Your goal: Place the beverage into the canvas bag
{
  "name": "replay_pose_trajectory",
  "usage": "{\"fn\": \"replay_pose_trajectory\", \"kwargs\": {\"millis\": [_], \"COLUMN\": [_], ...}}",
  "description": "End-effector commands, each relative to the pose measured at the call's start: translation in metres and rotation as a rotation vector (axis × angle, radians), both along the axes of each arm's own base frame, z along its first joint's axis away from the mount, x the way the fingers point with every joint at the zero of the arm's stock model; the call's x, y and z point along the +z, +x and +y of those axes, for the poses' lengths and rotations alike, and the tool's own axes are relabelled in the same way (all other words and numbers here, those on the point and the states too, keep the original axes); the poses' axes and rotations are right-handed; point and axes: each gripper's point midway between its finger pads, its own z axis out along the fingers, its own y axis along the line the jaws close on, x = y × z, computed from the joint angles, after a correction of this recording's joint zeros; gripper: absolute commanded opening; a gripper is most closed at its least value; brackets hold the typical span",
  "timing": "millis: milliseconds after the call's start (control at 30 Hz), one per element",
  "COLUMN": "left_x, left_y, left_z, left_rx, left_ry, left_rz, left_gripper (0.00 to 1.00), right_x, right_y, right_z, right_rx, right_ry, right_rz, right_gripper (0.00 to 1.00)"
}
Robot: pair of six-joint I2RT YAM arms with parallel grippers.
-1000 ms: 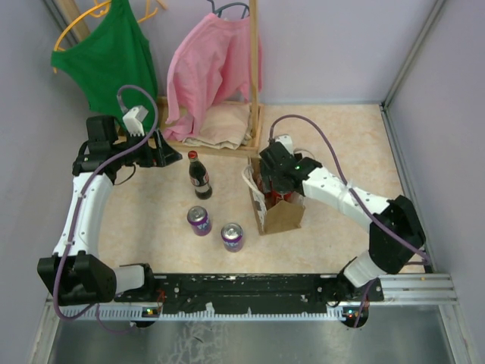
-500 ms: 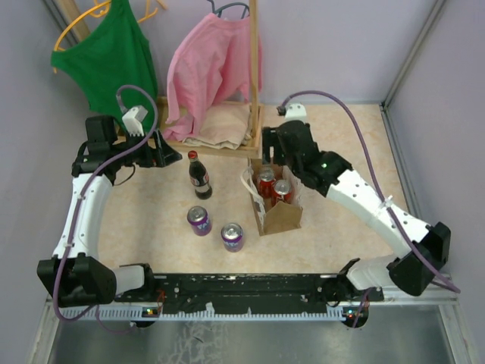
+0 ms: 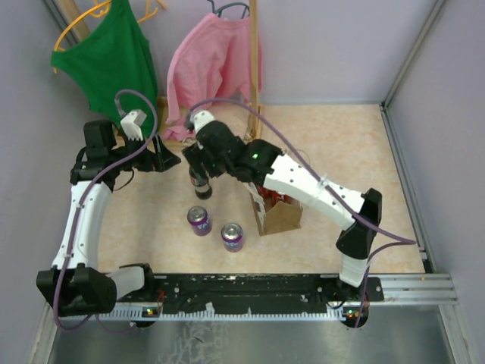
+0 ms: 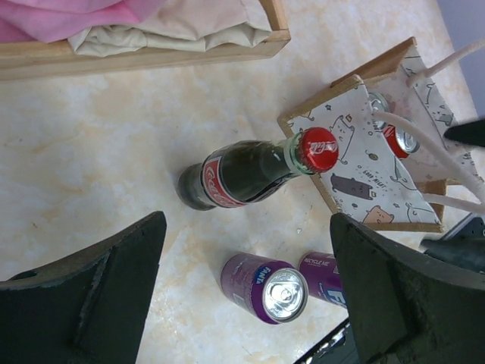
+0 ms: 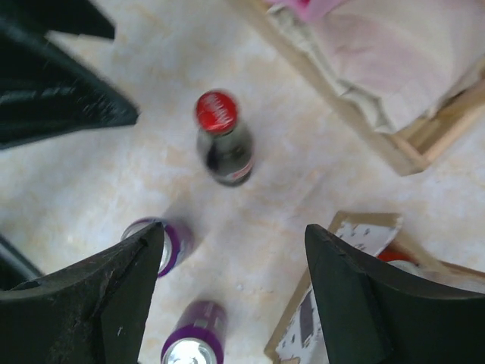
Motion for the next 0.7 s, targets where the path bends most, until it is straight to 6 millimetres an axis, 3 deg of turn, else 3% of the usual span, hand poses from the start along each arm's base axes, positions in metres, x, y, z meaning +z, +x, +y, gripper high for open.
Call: {"fn": "replay_pose_trajectory", "kwargs": {"millis": [0, 200, 433, 667], "left_x": [-0.013, -0.026, -0.031, -0.031], "left_y": [-0.002, 0.0, -0.003, -0.004], "left_z": [0.01, 0.016, 0.017, 0.015], "left_rx": [0.072, 0.117, 0.118, 0.11], "left_ry": [0.008, 0.009, 0.015, 0.0], "left_rz": [0.041, 0.07, 0.078, 0.079], "left_gripper": [0.95, 0.95, 0.95, 0.94], "right_x": [-0.026, -0.083, -0.126, -0.162], "right_y": [-0.037, -0.075, -0.111, -0.124], "right_z": [0.006, 0.007, -0.024, -0.047], "right_rx": [0.11, 0.173, 0.169, 0.151], "right_ry": [-0.122, -0.234, -0.356, -0.442], "right_rz": [0.094, 0.241, 0.378, 0.448], "right_gripper": [0.75, 0.75, 0.76, 0.78]}}
